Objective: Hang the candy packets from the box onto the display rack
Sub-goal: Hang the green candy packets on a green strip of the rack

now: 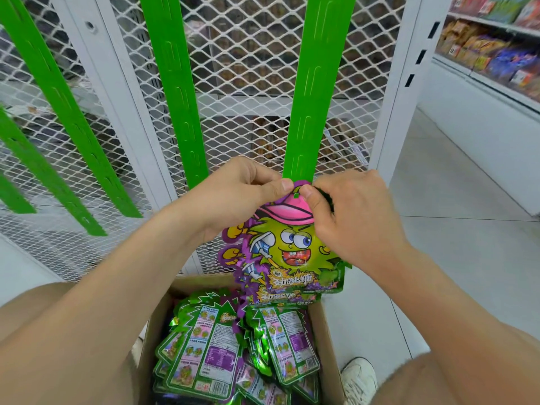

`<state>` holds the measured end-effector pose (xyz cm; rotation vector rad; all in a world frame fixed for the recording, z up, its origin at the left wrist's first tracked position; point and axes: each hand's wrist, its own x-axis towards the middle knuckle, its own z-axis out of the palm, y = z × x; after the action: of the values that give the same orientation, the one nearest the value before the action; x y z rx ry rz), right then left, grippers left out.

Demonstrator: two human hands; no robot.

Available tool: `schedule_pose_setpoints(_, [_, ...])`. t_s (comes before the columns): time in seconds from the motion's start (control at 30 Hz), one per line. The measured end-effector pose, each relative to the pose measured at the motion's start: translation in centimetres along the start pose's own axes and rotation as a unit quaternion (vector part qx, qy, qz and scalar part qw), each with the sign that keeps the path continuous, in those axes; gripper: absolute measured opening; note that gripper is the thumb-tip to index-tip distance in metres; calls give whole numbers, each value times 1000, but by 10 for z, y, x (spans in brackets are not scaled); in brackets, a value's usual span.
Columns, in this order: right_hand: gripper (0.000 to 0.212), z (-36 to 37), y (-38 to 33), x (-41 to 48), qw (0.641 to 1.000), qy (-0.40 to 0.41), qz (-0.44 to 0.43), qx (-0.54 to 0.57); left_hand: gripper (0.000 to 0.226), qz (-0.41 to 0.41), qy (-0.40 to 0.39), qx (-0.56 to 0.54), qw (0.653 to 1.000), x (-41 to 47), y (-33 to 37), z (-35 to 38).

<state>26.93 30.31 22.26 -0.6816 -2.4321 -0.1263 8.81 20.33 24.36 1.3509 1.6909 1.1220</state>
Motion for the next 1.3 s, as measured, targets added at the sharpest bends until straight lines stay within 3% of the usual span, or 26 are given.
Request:
schedule_pose_setpoints(0.13, [41, 8, 2, -6, 998, -60, 16, -4, 30, 86, 60, 135, 985, 3, -11, 3])
schedule_pose_setpoints(0.23, [24, 8, 1, -12, 998, -9, 57, 31, 11, 151, 114, 199, 962, -2, -19, 12])
schedule_pose_setpoints(0.33, [20, 2, -11, -20, 991, 50, 50, 111, 47, 191, 204, 291, 915, -15, -30, 22])
schedule_pose_setpoints(0.4, [16, 5, -22, -28, 986, -20, 28, 164, 49, 227, 280, 327, 874, -26, -35, 26])
schedule_pose_setpoints(0.47, [7, 17, -30, -38, 968, -175, 4, 180, 29, 243, 311, 353, 848, -33, -50, 30])
schedule_pose_setpoints(0.5, [6, 25, -34, -43, 953, -252, -22, 165, 23, 215, 288, 376, 854, -35, -61, 32])
schedule_pose_setpoints(0.57, [14, 40, -42, -55, 921, -363, -85, 115, 20, 83, 142, 439, 883, -38, -94, 34])
schedule_pose_setpoints(0.67, [27, 54, -51, -65, 877, -457, -138, 49, 24, -80, -133, 504, 850, -51, -161, 47])
schedule_pose_setpoints(0.73, [31, 61, -55, -67, 857, -492, -151, 30, 57, -150, -244, 491, 823, -67, -204, 59])
schedule_pose_setpoints(0.8, [32, 68, -56, -66, 845, -513, -153, 17, 119, -215, -340, 484, 777, -85, -235, 67])
schedule_pose_setpoints(0.83, [33, 72, -55, -65, 840, -520, -153, 12, 138, -222, -374, 490, 756, -94, -247, 71])
schedule_pose_setpoints(0.9, [36, 78, -54, -64, 830, -537, -150, 6, 146, -199, -388, 521, 733, -107, -260, 76])
schedule_pose_setpoints(1.0, [36, 79, -54, -61, 819, -555, -145, 1, 114, -139, -368, 559, 729, -111, -253, 77])
schedule_pose_setpoints(1.13, [29, 81, -52, -61, 815, -563, -137, -8, 37, -82, -317, 491, 808, -96, -216, 60])
schedule_pose_setpoints(1.3, [9, 83, -37, -56, 830, -549, -103, 4, 10, 14, -220, 508, 833, -74, -151, 32])
